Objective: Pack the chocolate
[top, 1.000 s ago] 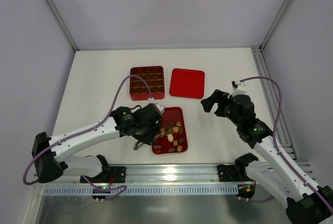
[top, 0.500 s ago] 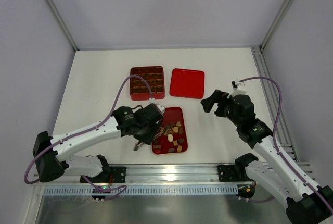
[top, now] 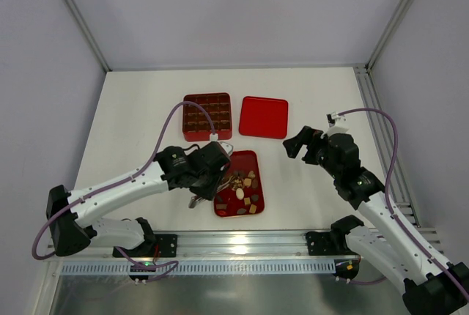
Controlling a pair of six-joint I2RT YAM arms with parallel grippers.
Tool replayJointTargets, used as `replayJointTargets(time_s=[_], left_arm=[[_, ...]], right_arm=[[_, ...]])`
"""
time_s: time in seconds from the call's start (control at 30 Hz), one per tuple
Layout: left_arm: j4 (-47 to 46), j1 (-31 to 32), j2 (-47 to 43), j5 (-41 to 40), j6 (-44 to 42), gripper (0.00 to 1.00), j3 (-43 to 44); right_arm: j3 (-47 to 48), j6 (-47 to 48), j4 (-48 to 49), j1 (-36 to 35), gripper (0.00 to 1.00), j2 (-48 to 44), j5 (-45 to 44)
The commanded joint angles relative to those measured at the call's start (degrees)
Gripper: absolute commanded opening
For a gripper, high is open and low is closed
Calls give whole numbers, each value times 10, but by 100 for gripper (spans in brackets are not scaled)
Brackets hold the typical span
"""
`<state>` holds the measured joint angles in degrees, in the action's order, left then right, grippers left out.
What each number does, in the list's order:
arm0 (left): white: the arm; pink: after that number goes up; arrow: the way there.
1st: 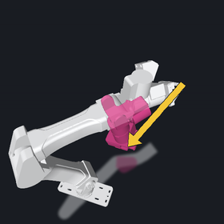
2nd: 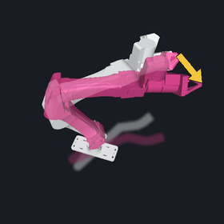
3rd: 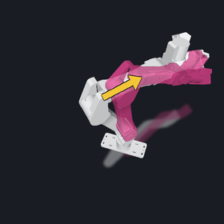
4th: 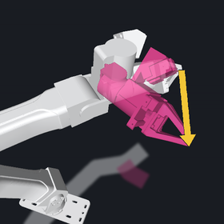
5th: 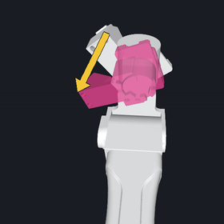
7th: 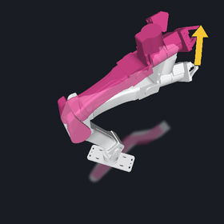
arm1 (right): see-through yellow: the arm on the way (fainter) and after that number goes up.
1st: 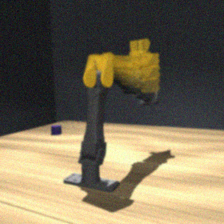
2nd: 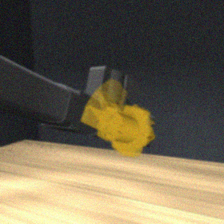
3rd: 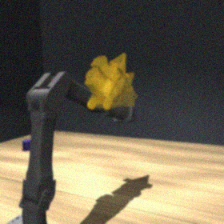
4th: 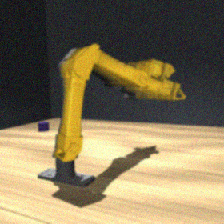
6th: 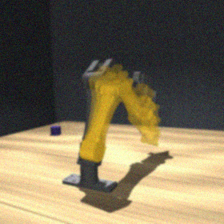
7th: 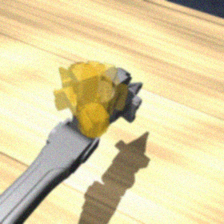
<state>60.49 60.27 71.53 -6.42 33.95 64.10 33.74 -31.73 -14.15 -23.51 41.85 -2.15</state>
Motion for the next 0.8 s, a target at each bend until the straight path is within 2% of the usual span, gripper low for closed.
replayJointTargets(time_s=[0.0,0.77], left_arm=[[9,3,-5,-11,-11,31,28],[-5,3,18,13,-19,33,8]], right_arm=[[-4,-4,24,-2,100,-9,0],[1,1,19,0,100,-5,-1]])
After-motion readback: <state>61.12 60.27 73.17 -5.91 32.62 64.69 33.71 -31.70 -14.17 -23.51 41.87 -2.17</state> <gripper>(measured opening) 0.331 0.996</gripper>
